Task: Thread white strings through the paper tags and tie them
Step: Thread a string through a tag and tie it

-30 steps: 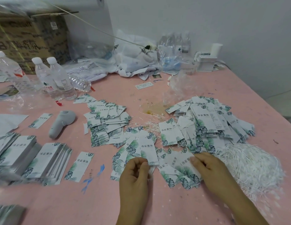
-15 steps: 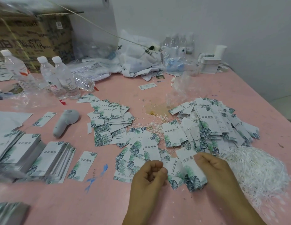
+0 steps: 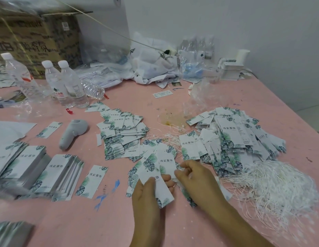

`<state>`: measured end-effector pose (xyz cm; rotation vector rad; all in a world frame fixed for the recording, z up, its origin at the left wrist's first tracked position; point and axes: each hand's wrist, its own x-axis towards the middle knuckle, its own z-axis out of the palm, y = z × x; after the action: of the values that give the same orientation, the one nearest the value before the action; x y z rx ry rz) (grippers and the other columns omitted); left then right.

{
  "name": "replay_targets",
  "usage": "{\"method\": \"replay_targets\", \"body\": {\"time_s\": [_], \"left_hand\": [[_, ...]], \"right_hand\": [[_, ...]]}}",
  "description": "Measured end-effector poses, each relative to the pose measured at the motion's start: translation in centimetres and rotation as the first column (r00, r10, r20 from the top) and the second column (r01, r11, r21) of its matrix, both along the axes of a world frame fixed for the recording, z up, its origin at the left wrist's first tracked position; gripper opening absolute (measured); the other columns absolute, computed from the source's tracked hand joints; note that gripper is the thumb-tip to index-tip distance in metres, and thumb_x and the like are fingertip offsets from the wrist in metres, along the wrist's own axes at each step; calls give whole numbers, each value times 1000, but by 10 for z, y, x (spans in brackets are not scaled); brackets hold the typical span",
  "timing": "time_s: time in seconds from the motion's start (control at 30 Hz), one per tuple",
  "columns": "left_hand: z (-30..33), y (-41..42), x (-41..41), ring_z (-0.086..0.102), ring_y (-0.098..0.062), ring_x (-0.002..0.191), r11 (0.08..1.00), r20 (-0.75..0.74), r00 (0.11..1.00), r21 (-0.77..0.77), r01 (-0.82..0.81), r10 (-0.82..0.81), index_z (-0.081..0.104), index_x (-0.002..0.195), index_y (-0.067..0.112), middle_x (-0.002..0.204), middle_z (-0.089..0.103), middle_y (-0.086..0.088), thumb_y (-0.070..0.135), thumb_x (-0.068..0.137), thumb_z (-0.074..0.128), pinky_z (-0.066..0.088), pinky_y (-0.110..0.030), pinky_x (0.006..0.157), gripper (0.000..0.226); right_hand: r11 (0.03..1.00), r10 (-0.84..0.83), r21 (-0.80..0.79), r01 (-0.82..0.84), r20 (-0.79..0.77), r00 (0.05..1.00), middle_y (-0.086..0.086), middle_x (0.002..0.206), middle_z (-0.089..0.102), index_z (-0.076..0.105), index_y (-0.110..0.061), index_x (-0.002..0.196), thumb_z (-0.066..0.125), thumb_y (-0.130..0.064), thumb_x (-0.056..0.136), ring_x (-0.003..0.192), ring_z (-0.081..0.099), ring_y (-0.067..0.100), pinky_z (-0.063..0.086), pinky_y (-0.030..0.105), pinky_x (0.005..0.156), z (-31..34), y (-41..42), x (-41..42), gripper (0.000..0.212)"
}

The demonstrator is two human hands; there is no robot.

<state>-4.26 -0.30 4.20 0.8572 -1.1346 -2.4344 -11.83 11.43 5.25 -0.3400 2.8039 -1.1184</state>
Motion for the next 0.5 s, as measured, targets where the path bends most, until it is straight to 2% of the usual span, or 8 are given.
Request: {"method": "replay_targets", "body": {"time_s": [0.1, 0.2, 0.3, 0.4, 0.5], "left_hand": [[2, 1, 1, 69, -35, 73, 999, 20, 999, -26, -34, 35, 66, 108, -4, 90, 72, -28, 18, 101, 46, 55, -42, 70, 30], [5, 1, 0, 68, -34, 71, 998, 34, 998, -32, -59, 60, 65, 106, -5, 87, 71, -28, 19, 103, 45, 56, -45, 71, 31], [8, 1, 0, 67, -33, 69, 998, 43, 997, -26, -60, 61, 62, 108, -5, 87, 71, -28, 20, 103, 46, 55, -42, 68, 30], [11, 3, 1, 68, -33, 69, 999, 43, 998, -8, -47, 47, 62, 108, -3, 88, 71, -29, 21, 102, 48, 56, -42, 67, 28], [12, 5, 1, 70, -34, 72, 999, 37, 999, -7, -40, 40, 63, 107, 1, 90, 73, -27, 22, 102, 50, 57, -46, 74, 25]], "right_hand": [[969, 0, 248, 22, -90, 996, -14, 84, 57, 54, -34, 91, 46, -71, 79, 78, 58, 10, 42, 30, 65, -3, -18, -10, 40], [954, -7, 297, 40, -111, 994, -9, 73, 58, 50, -26, 76, 50, -72, 73, 69, 58, 14, 43, 30, 61, -4, -26, -16, 46], [970, -28, 243, 35, -34, 999, -6, 62, 59, 52, -21, 69, 58, -64, 71, 58, 55, 12, 39, 28, 54, 0, -22, -19, 43], [998, -8, 57, 1, 111, 994, -7, 53, 50, 50, -20, 59, 68, -52, 73, 50, 43, 12, 35, 28, 52, 3, -14, -25, 39], [995, 18, -99, 0, 184, 983, -6, 57, 48, 56, -11, 67, 73, -38, 75, 53, 41, 12, 36, 29, 56, 5, -8, -29, 33]]}}
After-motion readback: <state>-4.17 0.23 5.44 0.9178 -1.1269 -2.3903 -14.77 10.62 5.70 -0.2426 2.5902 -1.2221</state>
